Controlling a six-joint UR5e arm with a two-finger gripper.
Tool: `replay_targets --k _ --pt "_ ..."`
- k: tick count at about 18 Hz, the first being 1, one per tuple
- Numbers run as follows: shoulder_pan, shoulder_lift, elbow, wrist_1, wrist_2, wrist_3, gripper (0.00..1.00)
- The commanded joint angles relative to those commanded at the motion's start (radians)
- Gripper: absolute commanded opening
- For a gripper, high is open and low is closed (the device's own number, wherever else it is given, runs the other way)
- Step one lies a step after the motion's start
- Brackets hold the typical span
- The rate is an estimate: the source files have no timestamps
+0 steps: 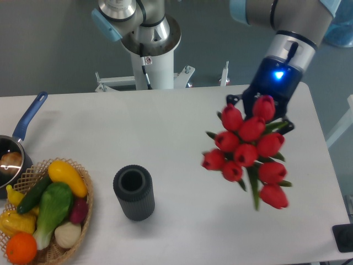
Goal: Insert the flowers into the vase
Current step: 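Lift and carry the red tulips over the black vase, then lower the tulip stems down into the black vase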
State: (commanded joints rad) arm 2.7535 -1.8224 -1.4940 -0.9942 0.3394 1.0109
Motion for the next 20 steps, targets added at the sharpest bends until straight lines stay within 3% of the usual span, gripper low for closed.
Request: replay_targets --k 4,11,20 --pt "-0.080 0.006 -0.075 0.074 -0.046 0.003 0.00" --pt "-0.158 -0.073 -0.080 0.108 -0.120 0.051 0.00" --pt "-0.195 -0.075 -0.137 0.115 -0.129 0.070 0.00"
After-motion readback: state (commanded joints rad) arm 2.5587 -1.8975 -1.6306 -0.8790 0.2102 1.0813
